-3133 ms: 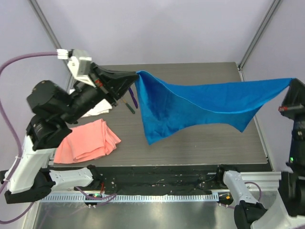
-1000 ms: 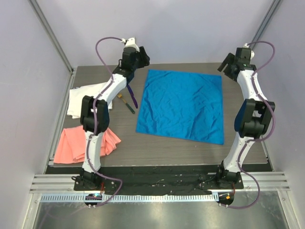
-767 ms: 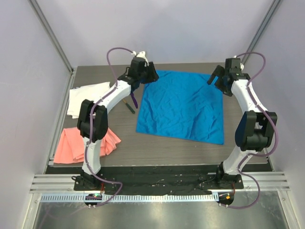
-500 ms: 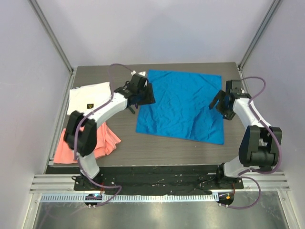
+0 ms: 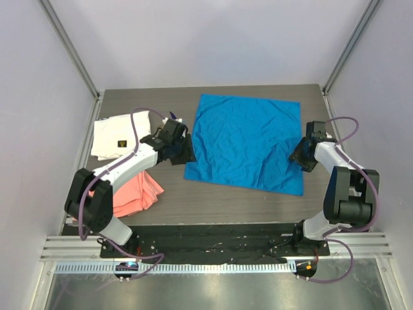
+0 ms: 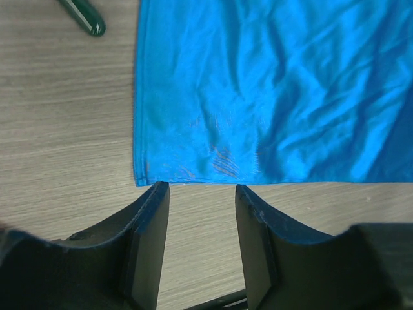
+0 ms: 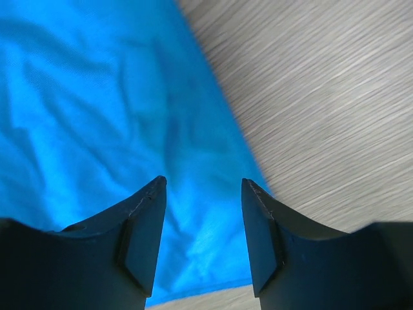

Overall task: Fold the napkin into a case and place the utensils inside
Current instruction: Pick up the flattened napkin from the center of the board.

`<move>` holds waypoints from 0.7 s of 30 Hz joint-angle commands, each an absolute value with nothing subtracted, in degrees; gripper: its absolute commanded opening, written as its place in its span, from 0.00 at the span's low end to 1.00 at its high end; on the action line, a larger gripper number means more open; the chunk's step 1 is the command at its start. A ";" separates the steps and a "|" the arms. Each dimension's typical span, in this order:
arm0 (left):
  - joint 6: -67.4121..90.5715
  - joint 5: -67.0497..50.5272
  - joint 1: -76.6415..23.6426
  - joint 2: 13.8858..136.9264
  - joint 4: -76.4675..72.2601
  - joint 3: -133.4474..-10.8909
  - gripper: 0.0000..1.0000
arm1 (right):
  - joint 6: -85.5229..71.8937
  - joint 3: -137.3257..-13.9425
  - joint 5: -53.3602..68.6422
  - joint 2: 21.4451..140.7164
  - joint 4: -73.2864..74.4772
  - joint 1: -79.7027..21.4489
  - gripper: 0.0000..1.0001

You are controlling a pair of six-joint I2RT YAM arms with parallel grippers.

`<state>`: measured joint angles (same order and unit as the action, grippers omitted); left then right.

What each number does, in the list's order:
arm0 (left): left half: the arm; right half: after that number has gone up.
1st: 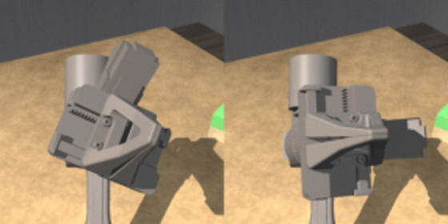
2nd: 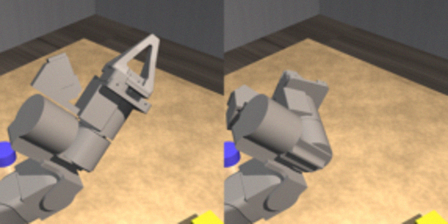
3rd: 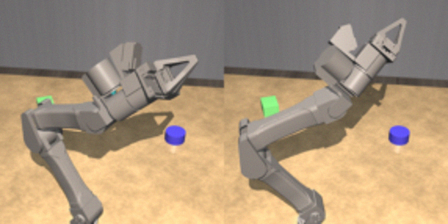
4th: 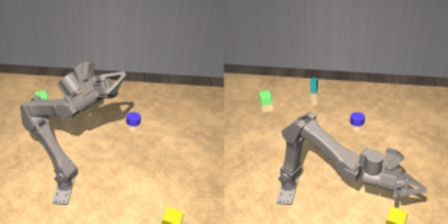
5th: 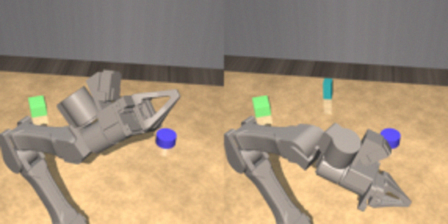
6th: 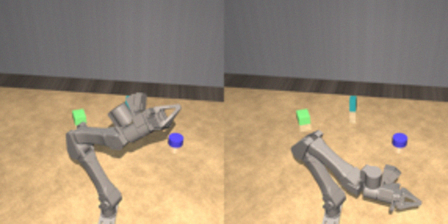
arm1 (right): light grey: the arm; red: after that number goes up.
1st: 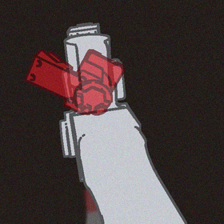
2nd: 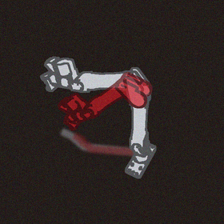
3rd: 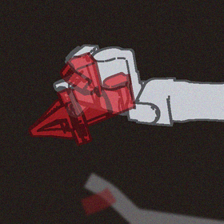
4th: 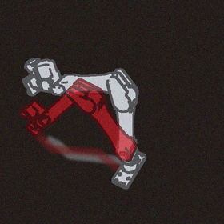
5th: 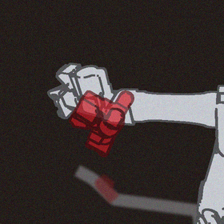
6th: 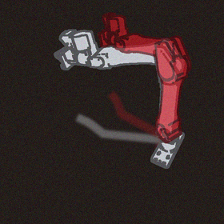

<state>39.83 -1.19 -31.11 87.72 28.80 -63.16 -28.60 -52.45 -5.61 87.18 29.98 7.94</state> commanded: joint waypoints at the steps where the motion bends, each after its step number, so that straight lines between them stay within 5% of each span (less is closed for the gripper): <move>1: 42.79 -0.35 -31.03 92.36 30.67 -63.46 0.47 | -26.46 -54.84 -10.64 90.51 28.04 10.19 0.55; 4: 45.42 2.18 -31.38 92.38 30.76 -62.67 0.45 | -26.54 -55.72 -11.16 90.53 28.82 10.28 0.56; 12: 51.24 10.46 -32.87 94.30 34.01 -61.43 0.50 | -28.56 -57.13 -11.07 83.77 37.43 9.93 0.85; 21: 54.75 16.24 -37.08 100.98 37.61 -66.09 0.50 | -37.08 -55.81 -19.65 78.05 48.49 8.79 0.87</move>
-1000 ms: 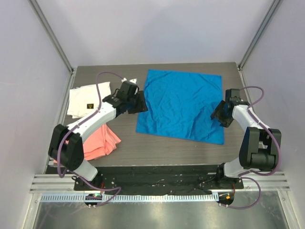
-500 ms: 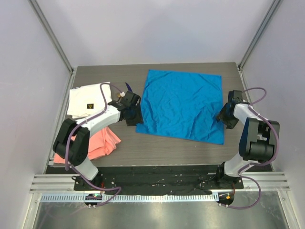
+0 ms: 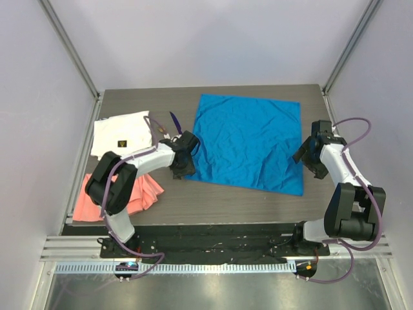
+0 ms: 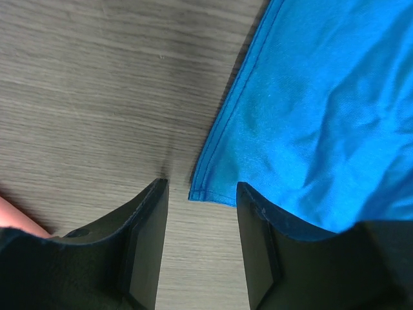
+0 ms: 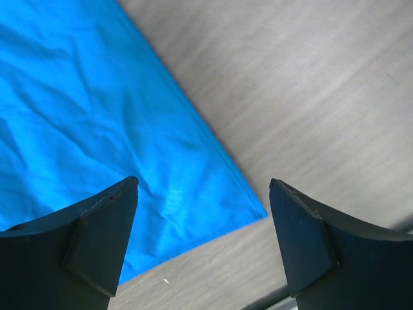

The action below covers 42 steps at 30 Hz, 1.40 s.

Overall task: Fold the napkin into a case and place the utensils inside
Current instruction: Pick up the flattened napkin from the center of the board.

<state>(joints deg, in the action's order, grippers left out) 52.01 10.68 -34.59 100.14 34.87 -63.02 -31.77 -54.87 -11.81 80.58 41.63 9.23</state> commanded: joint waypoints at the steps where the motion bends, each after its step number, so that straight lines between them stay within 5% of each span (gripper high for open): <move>1: 55.02 16.87 -37.52 101.16 37.97 -66.09 0.49 | -37.44 -56.33 -20.64 78.13 49.39 8.79 0.87; 8: 55.90 18.81 -37.88 103.09 37.89 -65.75 0.49 | -39.64 -56.35 -23.03 75.50 54.14 8.70 0.84; 14: 56.43 19.51 -37.79 103.18 35.86 -63.02 0.38 | -41.39 -53.35 -19.79 72.60 54.14 8.70 0.84; 17: 55.81 19.77 -37.79 102.75 34.72 -62.40 0.31 | -42.10 -50.98 -17.06 72.95 53.79 8.70 0.83; 23: 53.45 18.81 -37.88 100.73 32.00 -62.23 0.01 | -41.84 -45.45 -14.95 73.39 51.51 8.79 0.77; 30: 49.49 12.50 -37.88 97.65 29.53 -64.15 0.00 | -42.89 -43.16 -12.22 75.31 49.75 9.40 0.51; 42: 47.37 9.40 -38.06 95.80 28.13 -65.22 0.00 | -43.24 -38.76 -11.69 76.20 42.81 9.93 0.54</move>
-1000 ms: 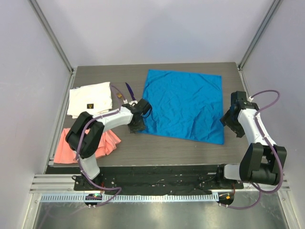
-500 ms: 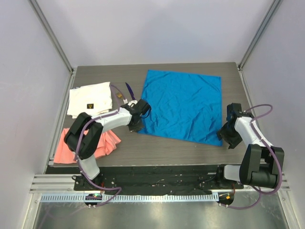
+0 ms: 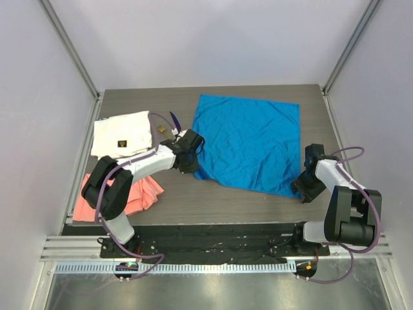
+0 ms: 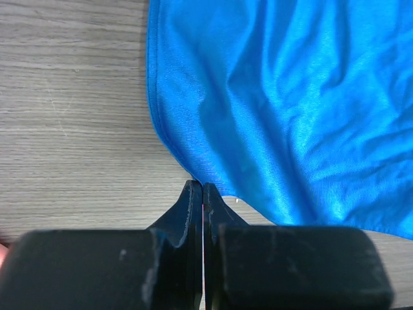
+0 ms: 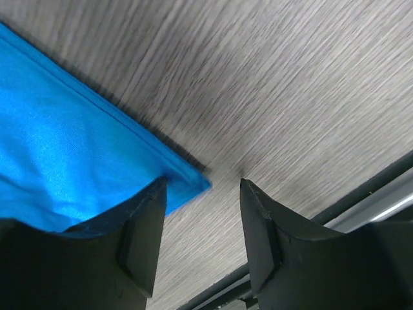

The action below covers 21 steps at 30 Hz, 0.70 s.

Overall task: Fold the napkin into a case and place the utensils inside
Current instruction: Pick up the flattened napkin from the center of the board.

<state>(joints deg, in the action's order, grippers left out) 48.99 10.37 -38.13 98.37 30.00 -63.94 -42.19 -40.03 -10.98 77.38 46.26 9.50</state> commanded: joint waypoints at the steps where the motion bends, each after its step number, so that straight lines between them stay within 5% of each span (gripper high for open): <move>1: 47.20 9.32 -38.06 95.80 27.86 -64.95 0.00 | -43.42 -38.06 -11.86 76.38 42.02 10.02 0.54; 10: 46.32 7.47 -38.06 94.83 26.10 -64.07 0.00 | -44.30 -33.14 -11.07 77.78 33.49 10.11 0.49; 14: 45.97 7.03 -38.06 94.22 25.84 -63.90 0.00 | -45.17 -31.38 -11.34 76.30 30.95 10.28 0.28; 21: 44.74 8.35 -38.06 92.90 27.42 -65.21 0.00 | -44.74 -30.06 -10.99 70.05 28.91 10.28 0.15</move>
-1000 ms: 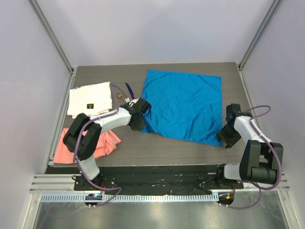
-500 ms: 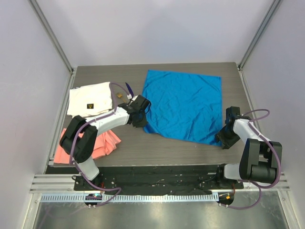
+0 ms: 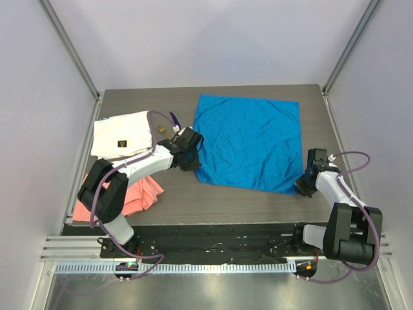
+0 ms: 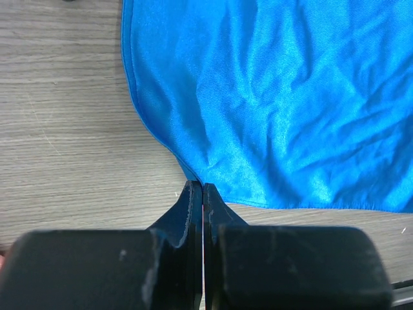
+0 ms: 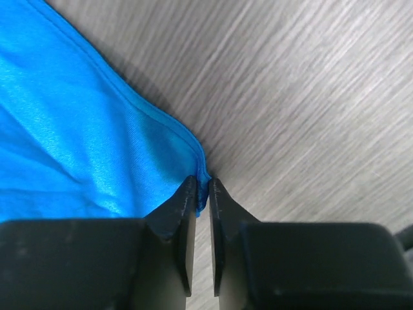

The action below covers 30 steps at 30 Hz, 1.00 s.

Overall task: Fold the napkin into a case and place the utensils inside
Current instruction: Pick up the flattened napkin from the center of the board, then flatten out the napkin at the center of the board.

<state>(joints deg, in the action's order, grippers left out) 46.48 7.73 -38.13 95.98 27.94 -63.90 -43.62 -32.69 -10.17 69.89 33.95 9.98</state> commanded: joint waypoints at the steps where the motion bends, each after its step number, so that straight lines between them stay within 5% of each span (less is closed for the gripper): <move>1: 43.95 8.35 -38.06 92.38 27.51 -65.56 0.00 | -44.04 -30.58 -11.07 69.18 29.53 10.28 0.11; 3: 42.63 8.09 -38.06 91.76 27.60 -66.62 0.00 | -43.16 -32.50 -11.07 67.77 32.33 10.28 0.01; 11: 34.64 8.62 -38.06 85.79 25.23 -73.20 0.00 | -37.02 -48.67 -10.63 53.37 40.86 10.28 0.01; 21: 26.47 2.81 -38.14 78.41 26.45 -92.89 0.00 | -25.76 -86.08 -14.68 49.31 52.64 10.20 0.01; 30: 21.80 1.68 -38.06 65.66 22.67 -100.80 0.01 | -25.31 -101.67 -14.77 42.98 58.35 7.12 0.01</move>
